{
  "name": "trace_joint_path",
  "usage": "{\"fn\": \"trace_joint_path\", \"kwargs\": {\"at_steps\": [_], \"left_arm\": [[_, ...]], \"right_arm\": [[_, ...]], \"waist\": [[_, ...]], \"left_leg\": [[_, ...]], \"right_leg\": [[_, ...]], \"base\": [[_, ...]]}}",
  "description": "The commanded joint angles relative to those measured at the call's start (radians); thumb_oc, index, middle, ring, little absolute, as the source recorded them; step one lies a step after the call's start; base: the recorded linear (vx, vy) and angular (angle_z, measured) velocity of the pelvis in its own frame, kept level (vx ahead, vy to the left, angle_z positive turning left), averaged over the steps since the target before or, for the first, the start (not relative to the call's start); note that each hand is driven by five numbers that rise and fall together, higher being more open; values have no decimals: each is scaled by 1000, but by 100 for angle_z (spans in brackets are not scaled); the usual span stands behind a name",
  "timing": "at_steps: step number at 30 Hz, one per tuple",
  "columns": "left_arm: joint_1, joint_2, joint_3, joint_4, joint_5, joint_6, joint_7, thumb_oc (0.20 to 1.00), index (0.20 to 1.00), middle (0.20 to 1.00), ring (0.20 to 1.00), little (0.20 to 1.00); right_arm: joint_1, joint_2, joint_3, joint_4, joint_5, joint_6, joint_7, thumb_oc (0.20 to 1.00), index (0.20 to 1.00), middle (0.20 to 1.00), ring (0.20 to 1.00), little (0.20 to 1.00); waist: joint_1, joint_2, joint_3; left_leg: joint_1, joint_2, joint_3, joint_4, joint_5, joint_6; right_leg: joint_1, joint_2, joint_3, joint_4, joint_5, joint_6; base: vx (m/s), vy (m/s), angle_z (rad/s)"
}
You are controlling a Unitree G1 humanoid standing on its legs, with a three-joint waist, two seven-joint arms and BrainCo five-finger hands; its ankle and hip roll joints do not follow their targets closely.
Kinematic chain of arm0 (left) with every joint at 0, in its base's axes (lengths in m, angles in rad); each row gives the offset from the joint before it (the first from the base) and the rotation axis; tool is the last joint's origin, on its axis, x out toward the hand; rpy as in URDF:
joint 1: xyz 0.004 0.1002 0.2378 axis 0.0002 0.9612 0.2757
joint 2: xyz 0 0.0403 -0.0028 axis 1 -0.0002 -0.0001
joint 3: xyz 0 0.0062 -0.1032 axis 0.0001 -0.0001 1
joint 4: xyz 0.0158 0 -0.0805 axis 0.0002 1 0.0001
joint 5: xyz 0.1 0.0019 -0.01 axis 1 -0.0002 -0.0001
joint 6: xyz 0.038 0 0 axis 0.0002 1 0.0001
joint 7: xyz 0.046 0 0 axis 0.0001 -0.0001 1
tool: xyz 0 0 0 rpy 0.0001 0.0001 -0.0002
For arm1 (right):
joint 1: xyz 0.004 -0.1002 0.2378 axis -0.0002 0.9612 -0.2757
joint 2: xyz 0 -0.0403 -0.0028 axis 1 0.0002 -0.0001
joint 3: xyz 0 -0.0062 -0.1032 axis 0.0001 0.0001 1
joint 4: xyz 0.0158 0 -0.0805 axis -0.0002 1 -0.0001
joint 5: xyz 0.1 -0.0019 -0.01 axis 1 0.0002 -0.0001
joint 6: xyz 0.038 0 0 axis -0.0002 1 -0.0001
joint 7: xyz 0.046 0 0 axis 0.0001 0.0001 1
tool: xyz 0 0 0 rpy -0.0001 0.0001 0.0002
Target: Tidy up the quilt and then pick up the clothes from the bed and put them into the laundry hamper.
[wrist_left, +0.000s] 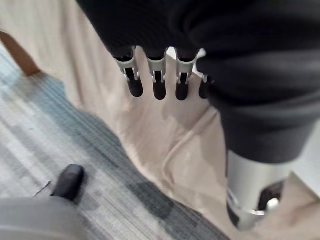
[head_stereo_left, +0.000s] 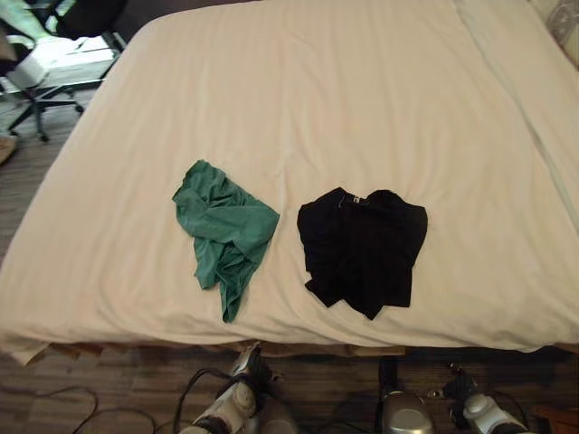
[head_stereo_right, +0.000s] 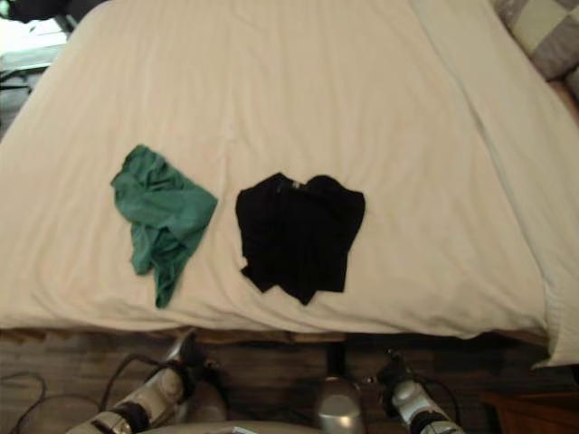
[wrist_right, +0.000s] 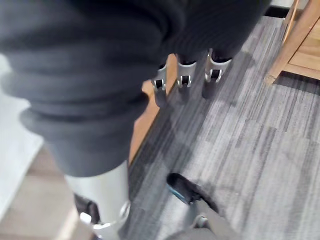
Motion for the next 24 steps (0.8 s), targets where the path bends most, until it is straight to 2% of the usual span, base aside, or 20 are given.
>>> {"fn": "trace_joint_path", "kwargs": {"at_steps": [1, 2, 3, 4, 5, 6, 7, 8, 11, 12, 13, 14, 15, 16, 19, 20, 21, 22, 23, 24], "left_arm": [[-36, 61, -30, 38, 50, -3, -9, 1000, 1000, 1000, 1000, 1000], [-37, 61, -30, 38, 50, -3, -9, 1000, 1000, 1000, 1000, 1000], [-58, 94, -9, 6, 38, -9, 3, 1000, 1000, 1000, 1000, 1000], [-57, 108, 3, -27, 23, -15, -1, 1000, 1000, 1000, 1000, 1000], [-55, 110, 4, -30, 23, -14, -3, 1000, 1000, 1000, 1000, 1000], [-40, 123, 10, -54, 15, -16, -6, 1000, 1000, 1000, 1000, 1000], [-25, 132, 15, -61, 10, -13, -14, 1000, 1000, 1000, 1000, 1000], [-26, 133, 16, -61, 10, -13, -14, 1000, 1000, 1000, 1000, 1000], [-27, 100, 4, -28, 13, 4, -14, 1000, 1000, 1000, 1000, 1000], [-26, 63, 12, 29, -4, 14, -15, 1000, 1000, 1000, 1000, 1000], [-26, 63, 12, 30, -4, 14, -14, 1000, 1000, 1000, 1000, 1000], [-22, 39, 41, 69, -26, 21, -7, 1000, 1000, 1000, 1000, 1000], [-22, 39, 41, 69, -26, 21, -7, 1000, 1000, 1000, 1000, 1000], [-1, 25, 87, 100, -69, 27, 8, 1000, 1000, 1000, 1000, 1000], [20, 19, 142, 127, -121, 35, 18, 1000, 1000, 1000, 1000, 1000], [52, 14, 208, 166, -174, 48, 32, 1000, 1000, 1000, 1000, 1000], [87, 26, 315, 211, -261, 64, 52, 1000, 1000, 1000, 1000, 1000], [86, 27, 315, 211, -261, 64, 52, 1000, 1000, 1000, 1000, 1000], [132, 45, 415, 240, -334, 63, 61, 1000, 1000, 1000, 1000, 1000], [132, 45, 415, 240, -334, 63, 61, 1000, 1000, 1000, 1000, 1000]], "right_arm": [[-14, 81, 12, -7, -18, -8, 21, 1000, 1000, 1000, 1000, 1000], [-15, 81, 12, -7, -18, -8, 21, 1000, 1000, 1000, 1000, 1000], [-27, 102, 13, -50, -6, -10, 5, 1000, 1000, 1000, 1000, 1000], [-33, 121, 37, -74, -10, -17, 8, 1000, 1000, 1000, 1000, 1000], [-32, 122, 38, -75, -10, -16, 8, 1000, 1000, 1000, 1000, 1000], [-31, 132, 65, -96, -27, -22, 11, 1000, 1000, 1000, 1000, 1000], [-20, 152, 89, -107, -33, -29, 17, 1000, 1000, 1000, 1000, 1000], [-21, 152, 89, -107, -32, -30, 16, 1000, 1000, 1000, 1000, 1000], [-2, 192, 78, -41, 16, -20, 19, 1000, 1000, 1000, 1000, 1000], [6, 200, 46, 36, 50, -10, 9, 1000, 1000, 1000, 1000, 1000], [5, 199, 46, 36, 50, -10, 9, 1000, 1000, 1000, 1000, 1000], [25, 198, 23, 86, 58, 2, 3, 1000, 1000, 1000, 1000, 1000], [25, 198, 23, 86, 58, 2, 3, 1000, 1000, 1000, 1000, 1000], [38, 181, -16, 136, 64, 13, -16, 1000, 1000, 1000, 1000, 1000], [55, 163, -56, 161, 78, 16, -35, 1000, 1000, 1000, 1000, 1000], [80, 150, -114, 176, 120, 10, -53, 1000, 1000, 1000, 1000, 1000], [92, 124, -188, 185, 178, 3, -72, 1000, 1000, 1000, 1000, 1000], [92, 124, -188, 185, 178, 3, -72, 1000, 1000, 1000, 1000, 1000], [120, 92, -254, 174, 203, -5, -93, 1000, 1000, 1000, 1000, 1000], [120, 92, -254, 173, 203, -5, -93, 1000, 1000, 1000, 1000, 1000]], "waist": [[-6, -70, -57], [-3, -73, -58], [18, -90, -49], [31, -88, -50], [31, -87, -50], [33, -90, -45], [25, -92, -27], [27, -98, -25], [19, -73, -12], [16, -69, -14], [16, -69, -11], [22, -71, -34], [22, -70, -33], [27, -72, -70], [30, -79, -94], [31, -92, -108], [32, -102, -115], [32, -102, -117], [35, -107, -123], [35, -107, -125]], "left_leg": [[117, -66, 20, -91, -71, 23], [116, -70, 24, -92, -69, 25], [148, -118, 125, -138, -90, 42], [160, -133, 156, -159, -101, 51], [163, -131, 157, -161, -101, 50], [162, -150, 167, -167, -98, 66], [161, -189, 168, -183, -90, 96], [152, -192, 178, -180, -76, 101], [138, -259, 168, -190, -61, 153], [143, -310, 146, -190, -72, 164], [146, -309, 145, -190, -72, 164], [159, -332, 148, -193, -79, 168], [161, -332, 148, -193, -79, 168], [165, -334, 169, -201, -79, 166], [170, -327, 188, -205, -73, 165], [179, -322, 194, -205, -71, 164], [182, -315, 195, -205, -63, 160], [179, -315, 195, -205, -62, 160], [184, -312, 193, -205, -59, 158], [181, -312, 194, -205, -57, 158]], "right_leg": [[-105, -337, 87, 82, 68, 172], [-109, -339, 91, 79, 73, 172], [-175, -407, -93, 60, 157, 169], [-177, -393, -169, 76, 112, 166], [-176, -391, -169, 79, 108, 166], [-186, -356, -181, 126, 74, 157], [-210, -228, -113, 231, -16, 147], [-221, -232, -117, 234, -8, 133], [-205, -45, -61, 385, -166, 85], [-137, 16, -20, 330, -222, 40], [-132, 17, -22, 327, -221, 40], [-63, 24, 1, 214, -209, 17], [-61, 25, 1, 212, -208, 17], [-15, 23, -7, 122, -184, 26], [10, 20, -13, 72, -164, 29], [35, 18, -18, 48, -157, 34], [52, 14, -28, 30, -148, 37], [49, 15, -28, 29, -146, 36], [62, 10, -37, 20, -142, 39], [59, 10, -37, 19, -140, 38]], "base": [[-10, 392, -36], [-179, 733, -28], [-257, 524, -23], [-246, 520, -34], [-132, 324, -87], [-178, 475, -93], [-239, 460, -82], [-250, 464, -46], [-180, 378, -7], [-84, 286, 3], [0, 210, 15], [27, 53, 0], [84, 66, 6], [54, 11, -9], [58, -30, -8], [33, -70, -2], [33, -70, -3], [4, -53, -2], [0, 0, 0], [0, 0, 0]]}}
